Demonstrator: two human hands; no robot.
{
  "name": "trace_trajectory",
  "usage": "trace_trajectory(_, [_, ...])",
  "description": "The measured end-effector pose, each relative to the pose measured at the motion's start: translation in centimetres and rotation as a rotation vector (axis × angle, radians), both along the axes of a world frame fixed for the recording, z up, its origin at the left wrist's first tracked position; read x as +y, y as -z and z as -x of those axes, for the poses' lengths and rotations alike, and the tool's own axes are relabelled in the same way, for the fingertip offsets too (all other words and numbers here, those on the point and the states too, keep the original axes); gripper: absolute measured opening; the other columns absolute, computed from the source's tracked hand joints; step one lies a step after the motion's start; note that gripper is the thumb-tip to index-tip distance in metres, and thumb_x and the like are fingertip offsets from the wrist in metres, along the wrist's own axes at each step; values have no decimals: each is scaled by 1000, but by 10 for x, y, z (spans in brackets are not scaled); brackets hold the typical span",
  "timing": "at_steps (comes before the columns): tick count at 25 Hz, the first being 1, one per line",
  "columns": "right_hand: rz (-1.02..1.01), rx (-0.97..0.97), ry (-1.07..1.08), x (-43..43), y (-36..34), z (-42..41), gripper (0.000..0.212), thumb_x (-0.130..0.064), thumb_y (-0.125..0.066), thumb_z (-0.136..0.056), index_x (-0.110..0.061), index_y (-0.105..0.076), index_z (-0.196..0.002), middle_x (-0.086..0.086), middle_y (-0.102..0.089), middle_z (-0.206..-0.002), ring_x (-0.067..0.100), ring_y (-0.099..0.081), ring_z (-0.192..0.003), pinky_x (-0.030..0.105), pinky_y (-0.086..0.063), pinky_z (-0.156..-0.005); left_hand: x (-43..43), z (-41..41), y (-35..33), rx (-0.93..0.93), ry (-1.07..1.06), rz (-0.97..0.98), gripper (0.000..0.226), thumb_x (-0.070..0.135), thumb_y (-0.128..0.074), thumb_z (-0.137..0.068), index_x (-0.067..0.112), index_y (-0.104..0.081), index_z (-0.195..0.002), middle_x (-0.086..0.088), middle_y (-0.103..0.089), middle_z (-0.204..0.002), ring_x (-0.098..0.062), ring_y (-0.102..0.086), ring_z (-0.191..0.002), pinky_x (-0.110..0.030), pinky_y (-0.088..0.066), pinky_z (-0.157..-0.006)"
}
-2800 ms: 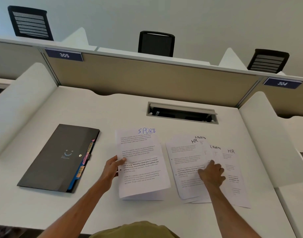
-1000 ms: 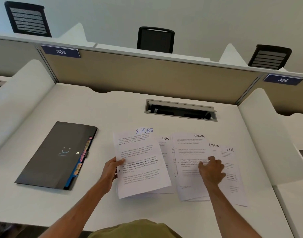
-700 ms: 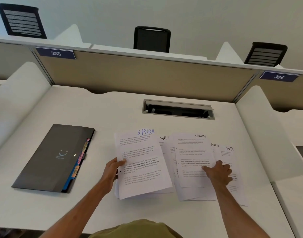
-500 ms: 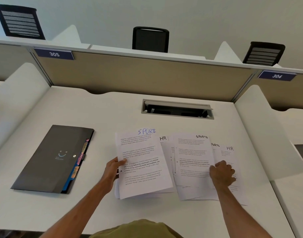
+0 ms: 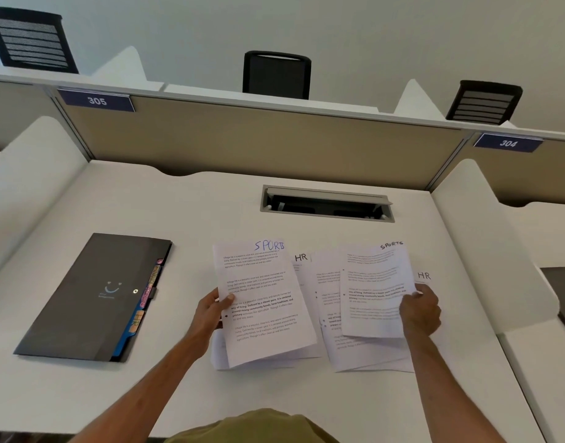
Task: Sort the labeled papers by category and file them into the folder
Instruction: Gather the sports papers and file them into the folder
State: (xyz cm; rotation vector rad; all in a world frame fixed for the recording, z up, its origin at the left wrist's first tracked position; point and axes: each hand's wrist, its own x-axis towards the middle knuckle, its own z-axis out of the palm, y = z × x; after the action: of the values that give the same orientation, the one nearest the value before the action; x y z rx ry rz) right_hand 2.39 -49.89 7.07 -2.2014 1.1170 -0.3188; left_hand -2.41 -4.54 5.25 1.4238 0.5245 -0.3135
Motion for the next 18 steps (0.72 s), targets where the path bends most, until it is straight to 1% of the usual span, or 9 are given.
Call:
trace_trajectory(2, [-60, -119, 18, 4, -13, -6, 34, -2, -49, -96, -17, -72, -115, 19, -74, -116, 46, -66, -107, 50, -49, -94, 0, 0, -1, -18, 11, -20, 26, 23, -62, -107, 25, -69, -132, 1, -81, -118, -21, -80, -99, -35, -64, -72])
trace_trajectory(4, [-139, -222, -55, 8, -23, -11, 31, -4, -50, -91, -21, -73, -103, 14, -75, -102, 42, -68, -97, 42, -51, -81, -2, -1, 1, -30, 20, -33, 27, 24, -62, -108, 26, -68, -133, 1, -80, -120, -22, -79, -101, -38, -64, -74])
trace_trajectory(6, [-310, -296, -197, 16, -39, -15, 23, -7, -56, -90, -24, -70, -91, 6, -72, -85, 28, -65, -81, 34, -46, -72, -3, -2, -1, -38, 21, -32, 27, 24, -61, -108, 27, -68, -134, 2, -80, -120, -22, -79, -102, -40, -65, -76])
trace_trajectory(7, [-415, -307, -276, 23, -50, -18, 21, -6, -60, -92, -24, -71, -89, 4, -71, -83, 22, -62, -77, 32, -44, -70, -4, -3, -2, -45, 22, -28, 27, 24, -61, -108, 28, -67, -134, 2, -80, -120, -22, -79, -102, -41, -65, -76])
trace_trajectory(9, [-621, -301, -460, 36, -71, -23, 15, -5, -64, -95, -16, -74, -94, 7, -74, -92, 19, -64, -81, 32, -45, -71, -7, -5, -3, -61, 22, -23, 27, 23, -61, -108, 27, -67, -134, 2, -81, -118, -22, -80, -100, -40, -65, -74])
trace_trajectory(11, [-846, -295, -616, 49, -86, -28, 14, -6, -64, -97, -13, -76, -101, 10, -75, -100, 22, -68, -89, 34, -51, -77, -8, -5, -5, -72, 22, -22, 28, 22, -61, -108, 25, -66, -135, 1, -81, -117, -21, -80, -99, -37, -65, -72])
trace_trajectory(14, [-1208, -300, -699, 68, -98, -31, 17, -3, -61, -97, -11, -74, -106, 11, -76, -104, 24, -72, -91, 34, -58, -80, -11, -6, -7, -79, 20, -12, 29, 21, -61, -108, 23, -66, -136, 1, -81, -116, -22, -80, -97, -36, -65, -68])
trace_trajectory(16, [-1333, -291, -717, 80, -99, -32, 17, -3, -60, -97, -10, -72, -107, 12, -77, -103, 24, -73, -89, 35, -59, -78, -13, -8, -8, -74, 24, -5, 30, 22, -63, -107, 24, -66, -137, 0, -81, -115, -22, -80, -97, -37, -65, -68])
trace_trajectory(18, [-1314, -235, -708, 92, -91, -34, 15, -5, -63, -96, -11, -74, -106, 13, -76, -105, 24, -72, -91, 36, -57, -79, -15, -10, -12, -69, 31, 10, 31, 23, -64, -107, 25, -66, -137, -2, -81, -116, -22, -80, -98, -39, -66, -70])
